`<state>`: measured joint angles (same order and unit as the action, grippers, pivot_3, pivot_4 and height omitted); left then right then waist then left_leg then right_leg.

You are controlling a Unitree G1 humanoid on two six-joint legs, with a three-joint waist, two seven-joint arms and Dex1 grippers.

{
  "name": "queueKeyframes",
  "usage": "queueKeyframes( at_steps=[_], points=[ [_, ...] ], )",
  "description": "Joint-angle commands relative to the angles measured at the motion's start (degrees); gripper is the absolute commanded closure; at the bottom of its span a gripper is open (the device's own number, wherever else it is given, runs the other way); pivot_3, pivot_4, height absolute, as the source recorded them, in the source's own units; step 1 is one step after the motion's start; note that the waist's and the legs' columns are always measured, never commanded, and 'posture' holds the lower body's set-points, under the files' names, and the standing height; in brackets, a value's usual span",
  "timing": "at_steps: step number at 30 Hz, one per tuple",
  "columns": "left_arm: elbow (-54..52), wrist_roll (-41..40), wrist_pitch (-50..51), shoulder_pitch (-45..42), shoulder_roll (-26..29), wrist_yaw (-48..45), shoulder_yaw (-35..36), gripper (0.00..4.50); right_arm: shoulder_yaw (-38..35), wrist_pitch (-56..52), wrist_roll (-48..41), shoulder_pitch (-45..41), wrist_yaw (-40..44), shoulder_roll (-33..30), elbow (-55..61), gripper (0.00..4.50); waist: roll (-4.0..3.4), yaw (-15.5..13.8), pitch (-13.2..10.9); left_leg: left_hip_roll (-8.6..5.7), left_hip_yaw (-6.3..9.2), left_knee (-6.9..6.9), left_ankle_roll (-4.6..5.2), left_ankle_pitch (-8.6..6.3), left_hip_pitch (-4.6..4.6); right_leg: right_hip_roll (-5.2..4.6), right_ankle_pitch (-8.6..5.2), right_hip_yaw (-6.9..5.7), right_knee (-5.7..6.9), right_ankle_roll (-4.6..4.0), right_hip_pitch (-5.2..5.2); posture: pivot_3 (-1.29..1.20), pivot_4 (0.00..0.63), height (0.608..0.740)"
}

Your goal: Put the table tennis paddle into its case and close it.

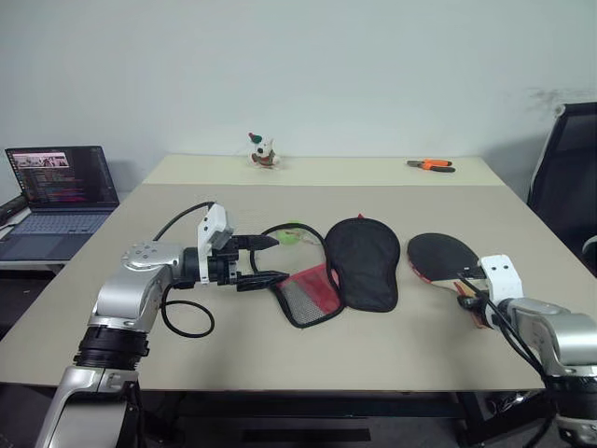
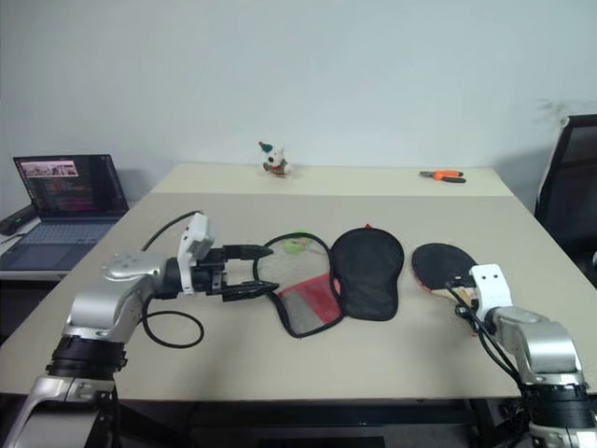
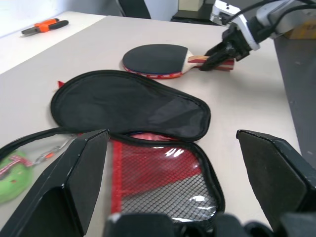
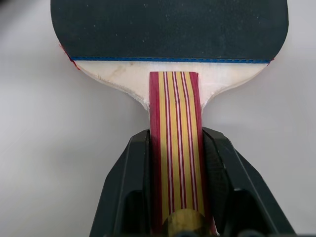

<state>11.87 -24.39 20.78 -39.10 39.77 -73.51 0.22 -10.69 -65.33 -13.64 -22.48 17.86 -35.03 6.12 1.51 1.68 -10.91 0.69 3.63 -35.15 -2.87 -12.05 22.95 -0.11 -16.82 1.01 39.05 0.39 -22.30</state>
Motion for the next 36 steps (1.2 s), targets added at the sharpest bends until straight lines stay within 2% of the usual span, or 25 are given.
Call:
queueKeyframes(
  at_steps=[1, 4, 6, 7, 10, 17, 20, 24, 28, 32, 36],
  points=[
    [0.16, -0.01, -1.00, -2.10, -0.49, -0.77, 0.01, 0.00, -2.17, -3.57, -1.13, 2.59, 1.42, -2.10, 2.63, 3.39, 0.00, -0.01, 0.00, 0.00, 0.00, -0.01, 0.00, 0.00, -0.01, 0.01, 0.00, -0.01, 0.00, 0.00, 0.01, 0.00, 0.150, 0.740],
    [1.09, 0.47, -1.41, -2.93, -1.35, -1.01, -0.38, 0.00, -1.43, -2.03, -1.00, 0.21, 0.70, -0.50, 0.24, 3.39, 0.00, 0.04, 0.00, -0.03, 0.01, -0.05, 0.00, 0.00, -0.02, 0.01, 0.00, -0.02, 0.01, 0.02, 0.03, 0.00, 0.150, 0.740],
    [1.23, 0.64, -1.42, -3.10, -1.52, -1.16, -0.38, 0.00, -0.25, -1.10, -0.81, -1.31, 1.10, -0.18, -1.39, 2.66, 0.01, 0.12, 0.00, -0.04, -0.04, -0.06, 0.00, 0.00, -0.03, 0.03, 0.00, -0.01, 0.01, 0.03, 0.03, 0.00, 0.150, 0.740],
    [1.26, 0.67, -1.42, -3.13, -1.54, -1.20, -0.38, 0.00, 0.50, -0.66, -0.75, -1.94, 1.51, -0.19, -2.02, 2.49, 0.00, 0.27, 0.00, -0.03, -0.05, -0.07, 0.00, 0.00, -0.04, 0.03, 0.00, -0.01, 0.01, 0.03, 0.03, 0.00, 0.150, 0.740],
    [1.05, 0.64, -1.39, -2.97, -1.54, -1.19, -0.36, 0.00, 1.88, 1.10, 0.29, -4.84, 0.83, 0.58, -5.91, 1.54, 0.01, 0.91, 0.00, -0.01, -0.21, -0.07, 0.00, 0.00, -0.11, 0.06, 0.00, 0.02, 0.01, 0.03, 0.03, 0.00, 0.150, 0.740],
    [-0.37, 0.32, -0.75, -1.73, -0.80, -0.65, 0.41, 0.00, 2.70, 4.73, 1.28, -9.11, 0.64, 1.76, -14.57, 1.54, 0.03, 1.71, 0.02, 0.04, -0.34, -0.11, 0.00, 0.00, -0.19, 0.09, 0.03, 0.16, 0.06, 0.04, 0.03, 0.00, 0.150, 0.740],
    [-0.96, 0.21, -0.48, -1.36, -0.47, -0.40, 0.71, 0.00, 1.27, 3.83, 0.88, -9.66, -0.07, 3.03, -16.10, 2.11, 0.12, 1.75, 0.07, 0.06, -0.36, -0.24, 0.00, 0.00, -0.19, 0.09, 0.06, 0.20, 0.06, 0.09, 0.07, 0.00, 0.150, 0.740],
    [-1.71, -0.18, -0.05, -0.92, -0.06, 0.49, 1.58, 0.00, -1.77, 3.00, 0.64, -10.09, -1.94, 4.67, -16.10, 3.41, 0.12, 1.55, 0.07, 0.07, -0.32, -0.60, 0.01, 0.00, -0.11, 0.09, 0.18, 0.18, 0.08, 0.22, 0.14, 0.00, 0.150, 0.740],
    [-2.97, -0.82, 0.73, 0.43, 0.53, 1.88, 3.14, 0.00, -5.13, 3.27, 0.28, -11.93, -4.56, 5.91, -13.39, 3.43, 0.12, 1.45, 0.07, 0.07, -0.34, -0.69, 0.01, 0.00, -0.08, 0.10, 0.24, 0.23, 0.07, 0.32, 0.16, 0.00, 0.150, 0.740],
    [-4.79, -1.59, 1.67, 2.92, 1.40, 3.01, 4.79, 0.00, -7.01, -0.70, -1.46, -14.27, -6.13, 7.28, -5.68, 3.43, -0.06, 1.44, -0.04, 0.09, -0.37, -0.67, 0.02, -0.01, 0.03, 0.08, 0.25, 0.29, 0.07, 0.34, 0.04, 0.00, 0.150, 0.740],
    [-6.17, -2.34, 2.32, 4.85, 2.15, 3.90, 6.03, 0.00, -6.88, -7.15, -3.85, -17.21, -8.54, 12.35, 3.64, 3.43, -0.17, 1.61, -0.11, 0.11, -0.43, -0.58, 0.13, -0.08, 0.07, 0.08, 0.32, 0.35, 0.11, 0.18, -0.09, 0.00, 0.150, 0.740]
  ],
)
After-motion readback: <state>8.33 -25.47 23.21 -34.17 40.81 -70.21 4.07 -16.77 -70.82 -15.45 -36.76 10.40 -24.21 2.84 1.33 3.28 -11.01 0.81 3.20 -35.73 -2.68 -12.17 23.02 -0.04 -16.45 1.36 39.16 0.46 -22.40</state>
